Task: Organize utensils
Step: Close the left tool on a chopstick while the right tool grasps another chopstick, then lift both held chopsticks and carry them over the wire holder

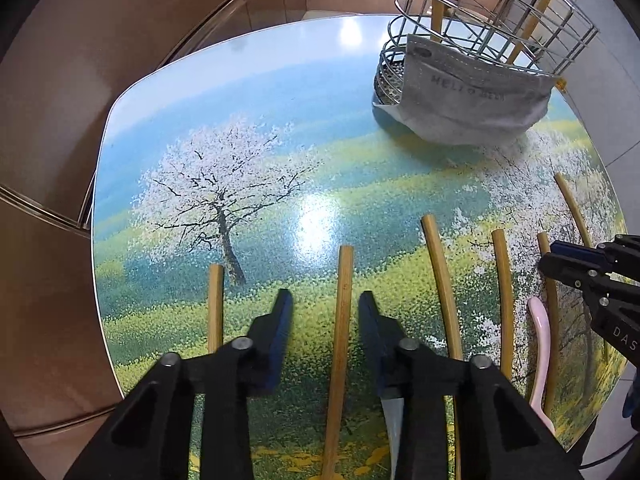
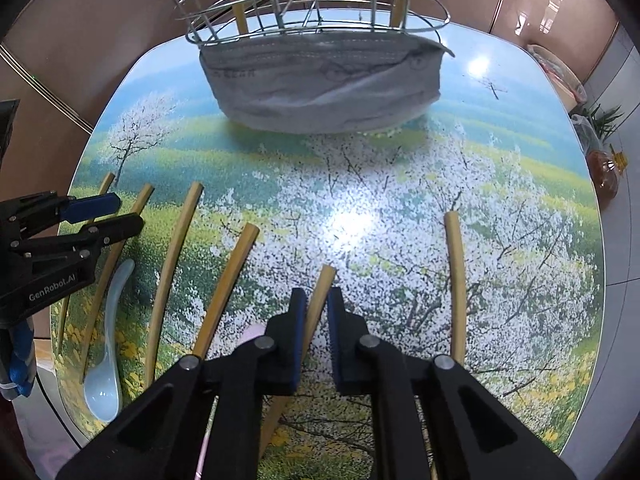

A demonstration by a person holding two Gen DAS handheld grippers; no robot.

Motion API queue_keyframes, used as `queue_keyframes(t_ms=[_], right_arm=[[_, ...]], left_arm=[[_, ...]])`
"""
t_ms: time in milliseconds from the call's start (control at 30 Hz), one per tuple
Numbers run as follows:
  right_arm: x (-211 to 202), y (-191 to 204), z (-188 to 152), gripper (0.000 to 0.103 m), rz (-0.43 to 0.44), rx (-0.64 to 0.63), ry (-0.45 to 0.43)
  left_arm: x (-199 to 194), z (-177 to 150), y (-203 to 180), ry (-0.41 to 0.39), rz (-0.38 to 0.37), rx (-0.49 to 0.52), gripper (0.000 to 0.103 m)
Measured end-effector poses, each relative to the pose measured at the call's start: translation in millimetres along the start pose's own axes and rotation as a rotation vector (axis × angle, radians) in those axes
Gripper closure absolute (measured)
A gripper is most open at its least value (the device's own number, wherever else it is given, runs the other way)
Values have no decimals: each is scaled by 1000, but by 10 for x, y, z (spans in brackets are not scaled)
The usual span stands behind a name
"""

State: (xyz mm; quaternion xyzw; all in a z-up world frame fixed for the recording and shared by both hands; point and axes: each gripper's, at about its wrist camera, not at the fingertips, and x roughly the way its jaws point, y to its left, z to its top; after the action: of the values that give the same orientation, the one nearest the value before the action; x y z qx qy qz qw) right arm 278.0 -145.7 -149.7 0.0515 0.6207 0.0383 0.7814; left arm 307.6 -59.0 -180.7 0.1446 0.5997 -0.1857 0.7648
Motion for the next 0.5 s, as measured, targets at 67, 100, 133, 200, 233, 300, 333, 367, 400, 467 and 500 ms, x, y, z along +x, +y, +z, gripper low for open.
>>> queue_keyframes(t_ms=[67, 100, 133, 200, 233, 300, 333, 367, 400, 467, 500], right_arm=[[2, 21, -14, 93, -4, -1, -2], [4, 28, -24, 94, -5, 2, -4], [6, 31, -35, 94, -4, 7, -6], [5, 38, -52, 95, -6, 16, -13], [4, 41, -67, 95, -7, 18, -19], [-7, 30, -101, 96, -6, 24, -27], [-12, 24, -115, 96, -5, 26, -31], [-15, 12, -127, 96, -2, 28, -35], [-19, -8, -142, 96, 7, 34, -40], [-58, -54, -175, 97, 24, 44, -58], [-104, -92, -210, 97, 31, 48, -75]], left_arm=[[-12, -2, -2, 2, 1, 10, 84], [-19, -3, -27, 5, 3, 20, 90], [-27, -4, -53, 8, 3, 25, 95], [-55, -18, -109, 10, 7, 27, 95], [-62, -22, -110, 10, 7, 27, 95], [-74, -36, -111, 4, 6, 25, 96], [-81, -47, -112, 0, 8, 25, 96], [-89, -59, -117, -4, 10, 22, 96], [-97, -69, -118, -8, 14, 15, 96], [-133, -123, -131, -23, 21, 5, 96], [-162, -156, -122, -33, 25, 2, 96]])
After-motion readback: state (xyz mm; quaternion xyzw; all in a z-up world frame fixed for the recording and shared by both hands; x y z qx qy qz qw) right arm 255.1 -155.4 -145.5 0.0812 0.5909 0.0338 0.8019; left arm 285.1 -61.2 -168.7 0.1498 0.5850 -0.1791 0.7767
